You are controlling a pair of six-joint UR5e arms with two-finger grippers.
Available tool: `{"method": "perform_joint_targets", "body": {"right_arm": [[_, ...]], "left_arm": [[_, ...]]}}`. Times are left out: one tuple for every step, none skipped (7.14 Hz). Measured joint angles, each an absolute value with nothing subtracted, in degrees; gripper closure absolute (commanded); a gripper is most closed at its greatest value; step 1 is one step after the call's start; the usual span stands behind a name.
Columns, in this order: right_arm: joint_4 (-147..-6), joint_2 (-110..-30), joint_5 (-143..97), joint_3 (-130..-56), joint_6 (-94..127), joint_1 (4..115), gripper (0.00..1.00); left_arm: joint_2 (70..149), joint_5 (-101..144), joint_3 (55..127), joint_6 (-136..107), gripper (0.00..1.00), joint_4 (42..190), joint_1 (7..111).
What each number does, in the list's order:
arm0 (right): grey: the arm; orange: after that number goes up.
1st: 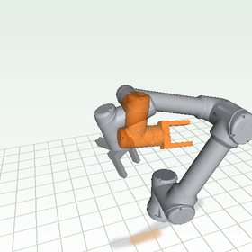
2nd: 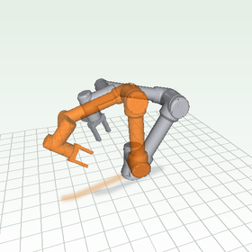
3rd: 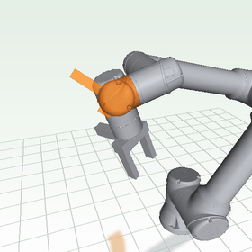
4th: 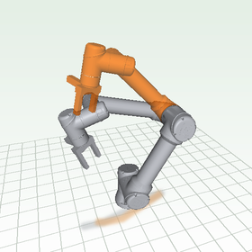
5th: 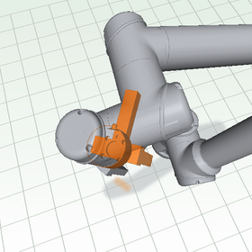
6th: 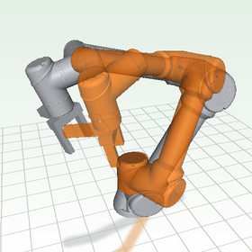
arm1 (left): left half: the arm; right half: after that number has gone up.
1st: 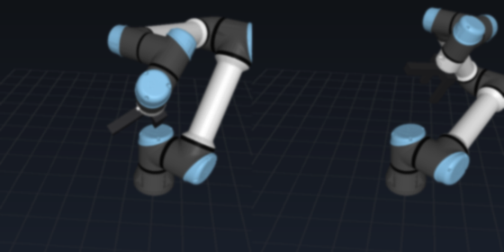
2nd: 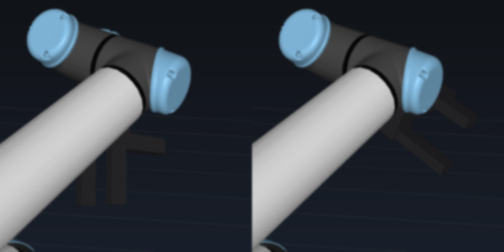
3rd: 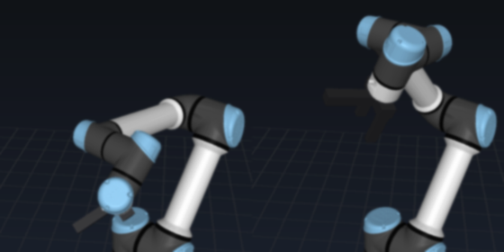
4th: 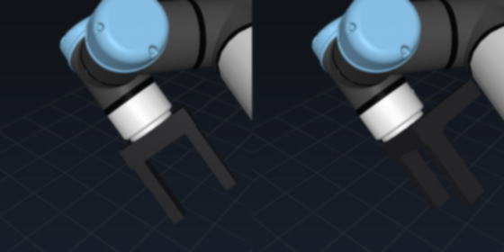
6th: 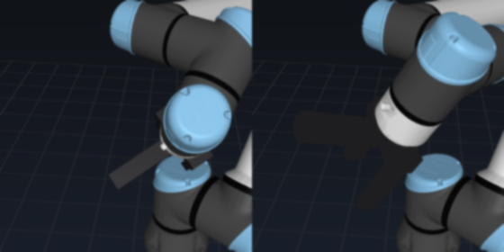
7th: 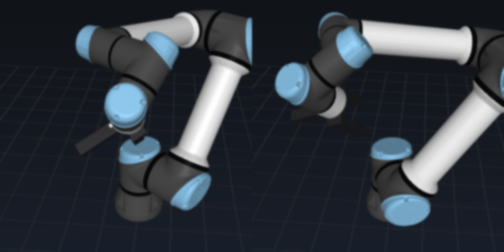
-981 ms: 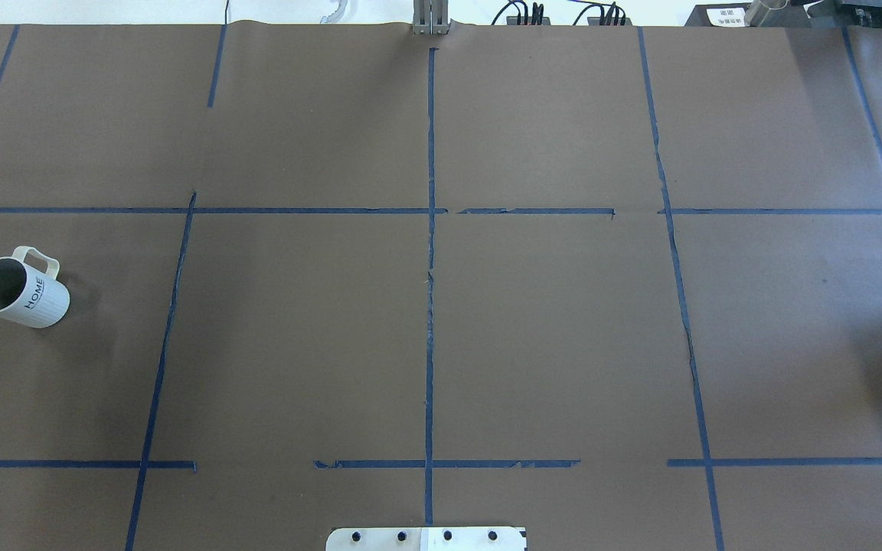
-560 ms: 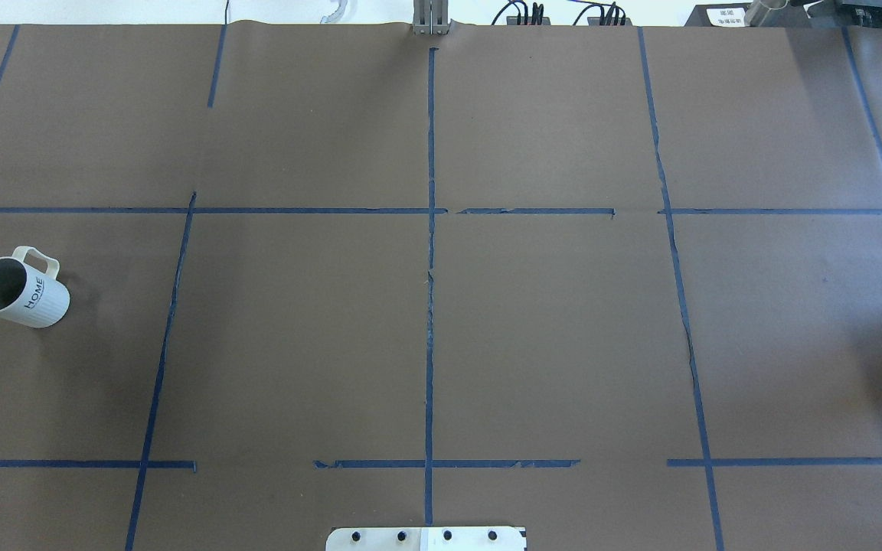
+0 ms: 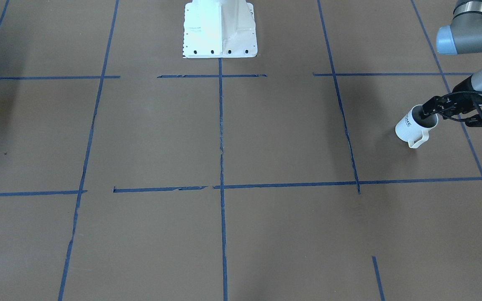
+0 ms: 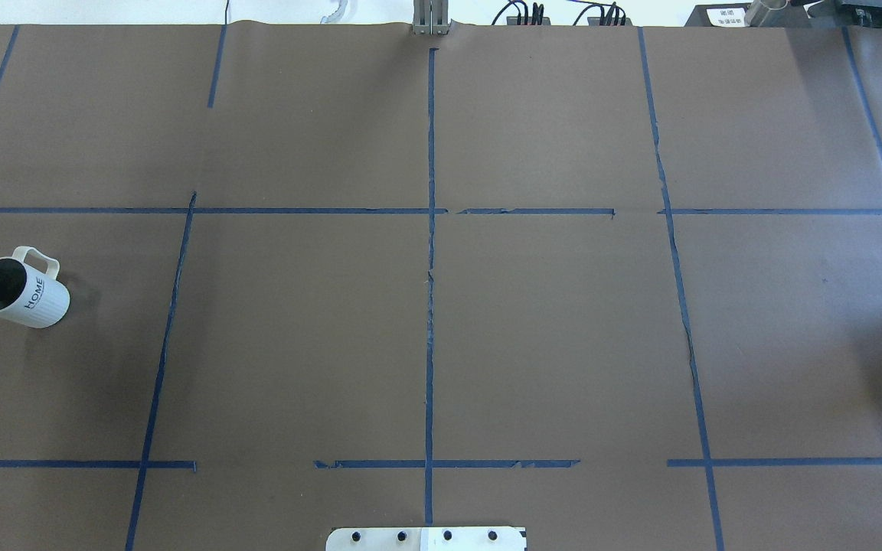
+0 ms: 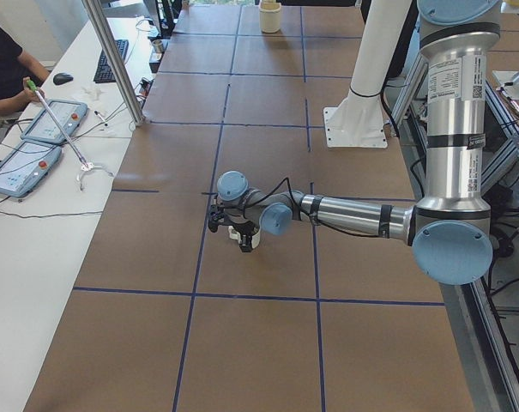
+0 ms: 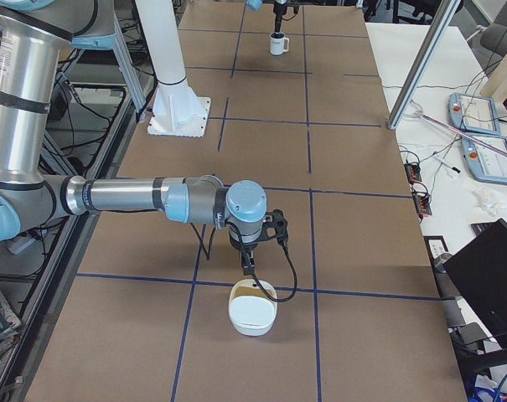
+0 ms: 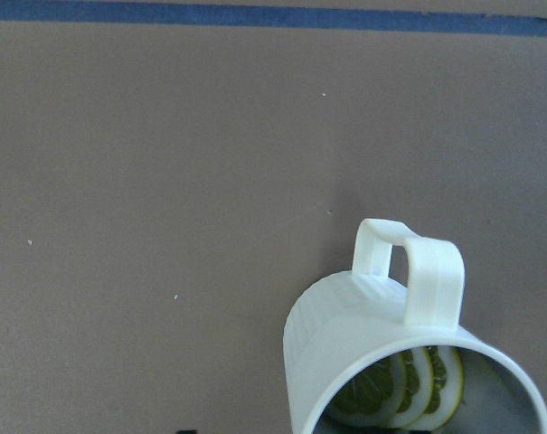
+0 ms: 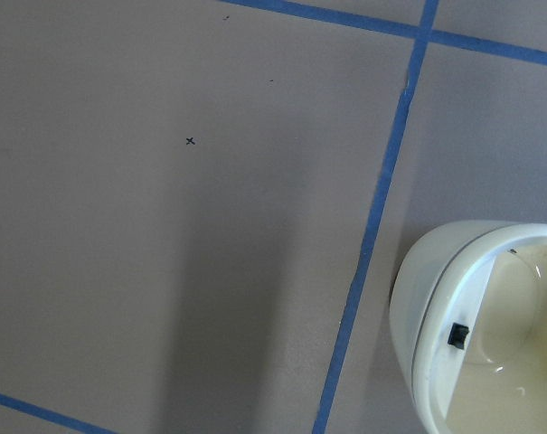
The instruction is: Left arm hands cup to right arm to dump lemon
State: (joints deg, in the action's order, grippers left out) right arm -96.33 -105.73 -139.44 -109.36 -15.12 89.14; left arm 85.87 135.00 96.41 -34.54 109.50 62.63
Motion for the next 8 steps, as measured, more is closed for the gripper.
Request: {"method": "perform_joint_targets", "body": {"right_arm": [[-96.33,-105.73,-139.53,-109.37,-15.13,89.13,0.0],[-96.33,-105.71,-139.56,-109.36,-15.17,89.12,0.0],[-96.31,-105.68,-139.71,-109.48,-15.15,89.09,0.0],[-96.25,-105.49,-141.73,-110.41,-15.01,88.61,0.0],[-95.5,-104.49,-145.86,-111.63,-14.87,87.5,0.0],[-92.47,-102.55,-149.34,-112.18,-14.23,86.01,0.0],[-86.9,-100.44,-150.28,-112.22,-10.75,84.07,0.0],[-80.02,-97.27,-148.75,-112.11,-2.55,81.17,0.0]], "left_arm": [[86.04,135.0,96.51,-34.62,1.0,109.56,62.61],[86.3,135.02,97.2,-34.98,1.0,109.59,62.58],[86.76,135.02,98.62,-36.23,1.0,109.53,62.59],[88.39,134.99,100.6,-39.46,1.0,109.27,62.63],[91.99,135.0,102.03,-44.89,1.0,108.97,62.49],[96.84,135.04,102.79,-52.32,1.0,108.78,61.01],[101.48,135.02,103.15,-59.9,1.0,108.62,58.13],[107.13,134.97,103.31,-67.19,1.0,106.39,54.71]]}}
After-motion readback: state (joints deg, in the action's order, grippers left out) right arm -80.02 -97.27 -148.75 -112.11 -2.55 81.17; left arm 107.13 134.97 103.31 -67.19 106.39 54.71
